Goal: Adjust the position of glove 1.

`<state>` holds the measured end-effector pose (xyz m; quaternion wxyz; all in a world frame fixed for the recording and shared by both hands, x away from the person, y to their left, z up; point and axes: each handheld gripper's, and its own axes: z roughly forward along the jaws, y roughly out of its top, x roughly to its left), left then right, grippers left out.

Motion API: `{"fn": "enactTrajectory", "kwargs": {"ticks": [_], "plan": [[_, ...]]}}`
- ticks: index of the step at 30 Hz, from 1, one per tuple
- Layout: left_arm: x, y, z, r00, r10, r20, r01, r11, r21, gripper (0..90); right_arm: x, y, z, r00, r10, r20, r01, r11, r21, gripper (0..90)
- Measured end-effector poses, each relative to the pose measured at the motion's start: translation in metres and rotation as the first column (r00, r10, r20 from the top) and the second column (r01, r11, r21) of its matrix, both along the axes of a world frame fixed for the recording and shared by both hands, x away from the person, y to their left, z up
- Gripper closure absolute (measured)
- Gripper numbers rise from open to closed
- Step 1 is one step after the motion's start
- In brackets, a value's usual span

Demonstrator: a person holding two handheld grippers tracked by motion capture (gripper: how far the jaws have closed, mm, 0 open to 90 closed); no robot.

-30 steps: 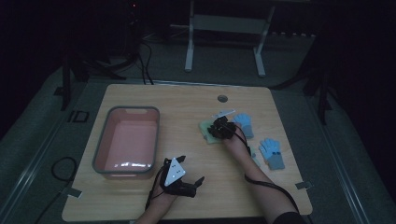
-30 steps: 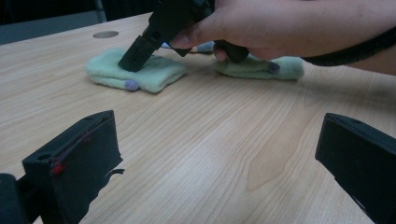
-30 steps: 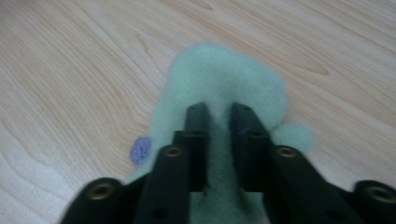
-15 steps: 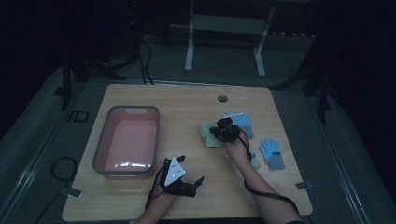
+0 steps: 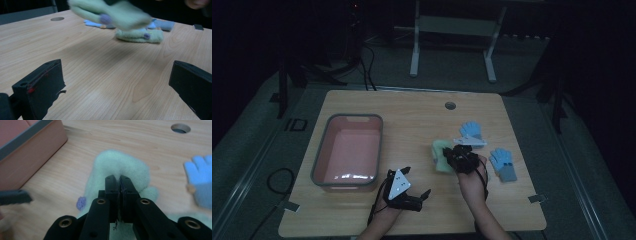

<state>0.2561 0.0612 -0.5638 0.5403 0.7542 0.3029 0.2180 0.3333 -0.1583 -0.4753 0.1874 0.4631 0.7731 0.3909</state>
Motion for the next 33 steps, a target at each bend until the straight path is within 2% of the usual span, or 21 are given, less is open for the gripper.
{"fn": "enactTrajectory", "kwargs": {"ticks": [1,2,8,13,16,17,20,22,27,30,32,33], "plan": [[0.000,0.000,0.000,1.0000,0.000,0.002,0.000,1.0000,0.002,0.1,-0.006,0.000,-0.002,1.0000,-0.005,0.004,0.005,1.000,0.000,86.5],[0.000,0.000,0.000,1.0000,0.000,0.005,0.000,1.0000,0.004,0.1,-0.017,0.003,-0.007,0.9998,-0.011,0.017,0.012,0.999,-0.039,86.5],[-0.001,-0.001,0.000,1.0000,-0.003,0.008,0.003,1.0000,0.007,0.1,-0.035,0.000,-0.024,0.9993,-0.035,0.014,0.036,0.997,-0.067,86.5],[0.000,0.000,0.000,1.0000,-0.001,0.005,0.001,1.0000,0.004,0.1,-0.041,-0.002,-0.043,0.9984,-0.054,-0.015,0.052,0.995,-0.080,86.3],[0.000,0.000,0.000,1.0000,-0.001,0.001,0.001,1.0000,0.000,0.2,-0.041,0.000,-0.055,0.9967,-0.070,-0.040,0.067,0.994,-0.086,86.0],[0.001,0.001,0.000,1.0000,0.000,-0.007,0.000,1.0000,-0.008,0.1,-0.039,0.000,-0.062,0.9957,-0.065,-0.066,0.060,0.995,-0.082,84.7],[0.001,0.001,0.000,1.0000,0.002,-0.007,-0.002,1.0000,-0.007,0.1,-0.038,0.002,-0.073,0.9949,-0.066,-0.076,0.059,0.995,-0.084,82.0],[0.001,0.001,0.000,1.0000,0.002,-0.007,-0.002,1.0000,-0.007,0.1,-0.038,0.003,-0.074,0.9953,-0.068,-0.068,0.062,0.994,-0.087,82.0],[0.000,0.001,0.000,1.0000,-0.001,-0.003,0.001,1.0000,-0.001,0.1,-0.037,0.002,-0.074,0.9967,-0.057,-0.058,0.052,0.996,-0.079,66.8],[0.000,0.000,0.000,1.0000,-0.001,-0.003,0.001,1.0000,-0.001,0.1,-0.038,0.003,-0.069,0.9994,-0.026,-0.022,0.023,0.992,-0.121,62.0],[0.000,0.000,0.000,1.0000,-0.002,-0.002,0.002,1.0000,0.000,0.1,-0.038,0.002,-0.064,1.0000,0.005,0.006,-0.004,0.990,-0.138,61.9],[0.000,0.000,0.000,1.0000,-0.002,-0.002,0.002,1.0000,0.000,0.1,-0.038,0.002,-0.064,1.0000,0.005,0.006,-0.004,0.990,-0.138,61.9]]}}
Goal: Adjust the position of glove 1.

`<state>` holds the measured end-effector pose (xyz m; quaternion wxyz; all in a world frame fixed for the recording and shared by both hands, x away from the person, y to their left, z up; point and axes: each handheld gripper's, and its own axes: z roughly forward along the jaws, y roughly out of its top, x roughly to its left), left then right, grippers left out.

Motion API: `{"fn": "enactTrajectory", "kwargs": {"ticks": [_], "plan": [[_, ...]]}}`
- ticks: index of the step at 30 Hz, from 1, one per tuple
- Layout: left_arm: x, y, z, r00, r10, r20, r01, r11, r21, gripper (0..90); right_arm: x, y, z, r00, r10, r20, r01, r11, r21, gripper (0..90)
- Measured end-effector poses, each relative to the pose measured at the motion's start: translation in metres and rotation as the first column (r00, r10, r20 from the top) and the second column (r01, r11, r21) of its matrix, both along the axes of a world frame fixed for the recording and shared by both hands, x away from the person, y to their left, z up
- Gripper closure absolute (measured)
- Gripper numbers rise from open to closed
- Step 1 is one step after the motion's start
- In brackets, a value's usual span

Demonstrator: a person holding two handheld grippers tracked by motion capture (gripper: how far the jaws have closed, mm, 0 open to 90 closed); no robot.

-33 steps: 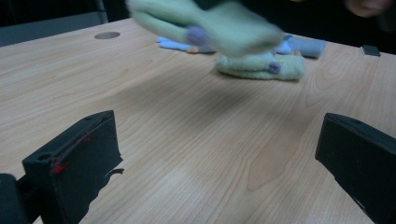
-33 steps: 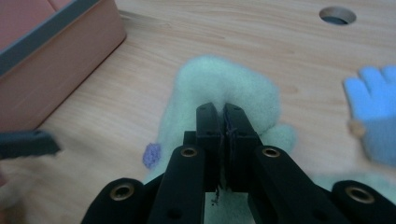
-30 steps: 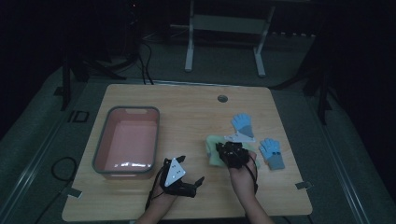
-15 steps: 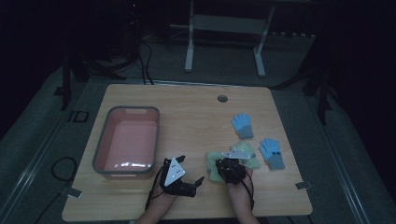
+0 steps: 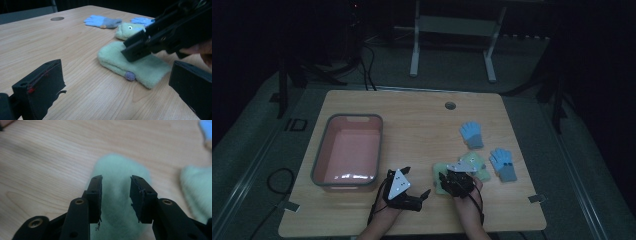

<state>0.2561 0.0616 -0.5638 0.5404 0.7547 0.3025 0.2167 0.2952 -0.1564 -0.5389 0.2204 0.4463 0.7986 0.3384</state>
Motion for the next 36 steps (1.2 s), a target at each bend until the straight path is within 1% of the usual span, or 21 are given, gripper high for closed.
{"fn": "enactTrajectory", "kwargs": {"ticks": [2,3,4,6,7,10,11,12,14,16,20,24,25,27,28,30,33,36], "plan": [[0.000,0.000,0.000,1.0000,-0.003,-0.002,0.003,1.0000,0.001,0.1,0.003,-0.004,0.006,0.9995,0.029,0.012,-0.029,1.000,-0.003,61.2],[0.000,0.000,0.000,1.0000,-0.003,-0.001,0.003,1.0000,0.001,0.1,0.005,-0.007,0.009,0.9989,0.043,0.018,-0.043,0.999,0.008,61.2],[0.000,0.000,0.000,1.0000,-0.003,-0.001,0.003,1.0000,0.002,0.1,0.010,-0.014,0.015,0.9978,0.062,0.022,-0.062,0.998,0.010,60.6],[0.000,0.000,0.000,1.0000,-0.002,-0.002,0.002,1.0000,0.001,0.2,0.013,-0.018,0.018,0.9974,0.068,0.024,-0.069,0.998,0.013,59.4],[0.000,0.000,0.000,1.0000,-0.002,-0.002,0.002,1.0000,0.001,0.1,0.018,-0.025,0.022,0.9961,0.085,0.023,-0.085,0.996,0.023,59.4],[0.000,0.000,0.000,1.0000,-0.002,-0.001,0.002,1.0000,0.001,0.1,0.023,-0.032,0.026,0.9961,0.085,0.024,-0.085,0.996,0.022,59.4],[0.000,0.000,0.000,1.0000,-0.002,-0.002,0.002,1.0000,0.001,0.1,0.028,-0.039,0.030,0.9949,0.099,0.019,-0.100,0.994,0.037,59.1],[0.000,0.000,0.000,1.0000,-0.002,-0.002,0.002,1.0000,0.000,0.1,0.028,-0.039,0.030,0.9949,0.099,0.019,-0.100,0.994,0.037,59.1],[0.000,0.000,0.000,1.0000,-0.002,-0.003,0.002,1.0000,0.001,0.1,0.032,-0.044,0.033,0.9946,0.100,0.027,-0.101,0.994,0.030,58.8],[0.000,0.000,0.000,1.0000,-0.002,-0.003,0.002,1.0000,0.000,0.1,0.036,-0.051,0.036,0.9940,0.106,0.026,-0.107,0.993,0.040,58.1],[0.000,0.000,0.000,1.0000,-0.001,-0.003,0.001,1.0000,0.001,0.1,0.042,-0.060,0.039,0.9925,0.120,0.025,-0.121,0.992,0.033,57.3],[0.000,0.000,0.000,1.0000,-0.002,-0.003,0.002,1.0000,0.000,0.1,0.045,-0.070,0.039,0.9897,0.142,0.020,-0.143,0.989,0.027,57.3],[0.000,0.000,0.000,1.0000,-0.002,-0.003,0.002,1.0000,0.000,0.1,0.045,-0.070,0.039,0.9897,0.142,0.020,-0.143,0.989,0.027,57.3],[0.000,0.000,0.000,1.0000,-0.002,-0.003,0.002,1.0000,0.000,0.1,0.044,-0.079,0.037,0.9861,0.166,0.011,-0.166,0.985,0.044,57.6],[0.000,0.000,0.000,1.0000,-0.002,-0.003,0.002,1.0000,0.001,0.2,0.043,-0.081,0.037,0.9858,0.167,0.014,-0.168,0.985,0.030,57.5],[0.000,0.000,0.000,1.0000,-0.001,-0.004,0.001,1.0000,-0.001,0.1,0.043,-0.086,0.037,0.9851,0.172,0.010,-0.172,0.985,0.029,56.8],[0.000,0.000,0.000,1.0000,-0.001,-0.004,0.001,1.0000,-0.001,0.2,0.043,-0.094,0.037,0.9834,0.181,0.014,-0.181,0.983,0.007,56.8],[0.000,0.000,0.000,1.0000,-0.001,-0.003,0.001,1.0000,0.001,0.1,0.044,-0.102,0.037,0.9808,0.195,0.006,-0.195,0.981,-0.011,56.0]]}}
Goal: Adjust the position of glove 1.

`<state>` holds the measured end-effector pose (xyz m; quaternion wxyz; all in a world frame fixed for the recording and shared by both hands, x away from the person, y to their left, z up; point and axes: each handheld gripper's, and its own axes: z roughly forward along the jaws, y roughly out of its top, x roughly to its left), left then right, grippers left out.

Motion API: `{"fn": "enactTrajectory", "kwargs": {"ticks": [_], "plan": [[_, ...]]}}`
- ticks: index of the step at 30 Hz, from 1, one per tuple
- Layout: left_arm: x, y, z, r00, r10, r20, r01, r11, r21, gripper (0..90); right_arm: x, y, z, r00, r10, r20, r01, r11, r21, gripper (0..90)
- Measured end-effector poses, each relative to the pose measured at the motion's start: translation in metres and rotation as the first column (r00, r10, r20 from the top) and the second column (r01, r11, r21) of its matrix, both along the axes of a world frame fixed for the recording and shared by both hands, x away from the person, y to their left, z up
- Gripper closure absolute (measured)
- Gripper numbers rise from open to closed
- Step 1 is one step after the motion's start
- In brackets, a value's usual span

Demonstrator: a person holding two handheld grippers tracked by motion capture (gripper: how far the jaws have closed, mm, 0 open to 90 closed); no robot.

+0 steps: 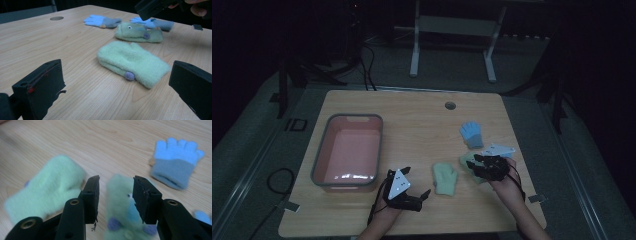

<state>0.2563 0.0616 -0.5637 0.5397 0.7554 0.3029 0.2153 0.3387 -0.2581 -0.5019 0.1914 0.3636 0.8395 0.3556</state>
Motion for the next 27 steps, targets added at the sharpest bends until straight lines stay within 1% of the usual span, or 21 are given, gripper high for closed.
{"fn": "enactTrajectory", "kwargs": {"ticks": [2,3,4,8,11,13,16,18,19,23,25,27], "plan": [[0.000,0.000,0.000,1.0000,0.000,0.001,0.000,1.0000,0.000,0.1,0.002,-0.005,-0.001,0.9999,0.015,-0.002,-0.015,1.000,-0.012,53.5],[0.000,0.000,0.000,1.0000,0.000,0.001,0.000,1.0000,0.000,0.2,0.002,-0.007,-0.001,0.9999,0.015,-0.003,-0.015,1.000,-0.017,51.1],[0.000,0.000,0.000,1.0000,0.000,0.001,0.000,1.0000,0.000,0.1,0.003,-0.009,-0.002,1.0000,0.009,-0.002,-0.009,1.000,-0.028,50.9],[0.000,0.000,0.000,1.0000,0.000,0.002,0.000,1.0000,0.000,0.2,0.009,-0.015,-0.008,0.9996,0.024,-0.015,-0.025,1.000,-0.017,54.0],[0.000,0.000,0.000,1.0000,0.000,0.002,0.000,1.0000,0.001,0.2,0.013,-0.016,-0.018,0.9992,0.029,-0.029,-0.029,1.000,-0.008,57.6],[0.000,0.000,0.000,1.0000,0.000,0.001,0.000,1.0000,0.001,0.1,0.016,-0.017,-0.026,0.9987,0.022,-0.046,-0.022,1.000,-0.012,57.9],[0.000,0.000,0.000,1.0000,0.000,0.002,0.000,1.0000,0.000,0.1,0.023,-0.019,-0.036,0.9984,0.011,-0.055,-0.012,1.000,-0.012,57.9],[0.000,0.000,0.000,1.0000,-0.001,0.003,0.001,1.0000,0.003,0.2,0.025,-0.020,-0.041,0.9989,0.000,-0.046,-0.001,1.000,-0.027,58.1],[0.000,0.000,0.000,1.0000,-0.001,0.003,0.001,1.0000,0.003,0.1,0.025,-0.020,-0.042,0.9989,0.000,-0.047,-0.001,1.000,-0.024,58.8],[0.000,0.000,0.000,1.0000,0.000,0.002,0.000,1.0000,0.000,0.2,0.024,-0.021,-0.046,0.9986,-0.003,-0.053,0.003,1.000,0.004,64.7],[0.000,0.000,0.000,1.0000,-0.001,0.003,0.001,1.0000,0.003,0.1,0.023,-0.021,-0.047,0.9984,-0.009,-0.057,0.009,1.000,0.016,70.6],[0.000,-0.001,0.000,1.0000,0.000,0.004,0.000,1.0000,0.004,0.1,0.021,-0.020,-0.048,0.9989,-0.014,-0.045,0.015,1.000,0.015,79.5]]}}
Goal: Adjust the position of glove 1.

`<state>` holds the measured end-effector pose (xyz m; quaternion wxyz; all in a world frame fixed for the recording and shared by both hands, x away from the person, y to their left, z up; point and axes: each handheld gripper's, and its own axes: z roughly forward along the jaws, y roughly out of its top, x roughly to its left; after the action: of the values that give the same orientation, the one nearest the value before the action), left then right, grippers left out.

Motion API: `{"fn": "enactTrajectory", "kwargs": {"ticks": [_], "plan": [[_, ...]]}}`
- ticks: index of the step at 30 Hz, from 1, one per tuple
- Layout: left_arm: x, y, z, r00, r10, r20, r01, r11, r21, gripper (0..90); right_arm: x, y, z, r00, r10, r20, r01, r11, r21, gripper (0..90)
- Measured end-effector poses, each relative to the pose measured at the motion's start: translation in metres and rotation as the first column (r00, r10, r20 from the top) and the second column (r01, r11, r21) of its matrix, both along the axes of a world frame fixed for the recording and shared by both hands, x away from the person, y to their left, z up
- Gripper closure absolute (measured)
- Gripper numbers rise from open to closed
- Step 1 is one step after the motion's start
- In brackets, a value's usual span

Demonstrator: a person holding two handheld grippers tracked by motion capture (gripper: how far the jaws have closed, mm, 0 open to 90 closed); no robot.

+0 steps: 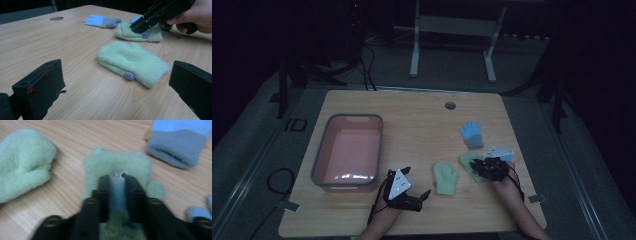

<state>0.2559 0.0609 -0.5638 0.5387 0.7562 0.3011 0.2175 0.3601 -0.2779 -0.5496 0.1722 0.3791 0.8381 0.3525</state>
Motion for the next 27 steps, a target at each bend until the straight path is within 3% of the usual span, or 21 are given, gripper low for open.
{"fn": "enactTrajectory", "kwargs": {"ticks": [7,14,17,18,21,22,23,27], "plan": [[0.000,0.000,0.000,1.0000,0.002,-0.002,-0.002,1.0000,-0.002,0.1,-0.008,0.008,0.002,0.9963,-0.081,0.029,0.082,0.996,-0.023,86.6],[0.000,0.000,0.000,1.0000,0.002,-0.002,-0.002,1.0000,-0.003,0.2,-0.033,0.012,0.037,0.9794,-0.191,0.064,0.191,0.982,0.009,87.4],[0.000,0.000,0.000,1.0000,0.001,0.001,-0.001,1.0000,0.001,0.2,-0.047,0.014,0.051,0.9658,-0.241,0.095,0.241,0.970,0.016,87.5],[0.000,0.000,0.000,1.0000,0.001,0.001,-0.001,1.0000,0.001,0.1,-0.047,0.014,0.051,0.9658,-0.241,0.095,0.241,0.970,0.016,87.5],[0.000,0.000,0.000,1.0000,0.000,0.003,0.000,1.0000,0.003,0.2,-0.060,0.015,0.058,0.9488,-0.301,0.097,0.299,0.954,0.035,87.6],[0.000,0.000,0.000,1.0000,0.000,0.003,0.000,1.0000,0.003,0.1,-0.060,0.015,0.058,0.9488,-0.301,0.097,0.299,0.954,0.035,87.6],[0.000,0.000,0.000,1.0000,-0.001,0.004,0.001,1.0000,0.004,0.1,-0.069,0.015,0.059,0.9317,-0.350,0.096,0.347,0.937,0.044,87.7],[0.000,-0.001,0.000,1.0000,-0.001,0.003,0.001,1.0000,0.002,0.2,-0.076,0.015,0.056,0.9146,-0.393,0.096,0.390,0.920,0.045,87.6]]}}
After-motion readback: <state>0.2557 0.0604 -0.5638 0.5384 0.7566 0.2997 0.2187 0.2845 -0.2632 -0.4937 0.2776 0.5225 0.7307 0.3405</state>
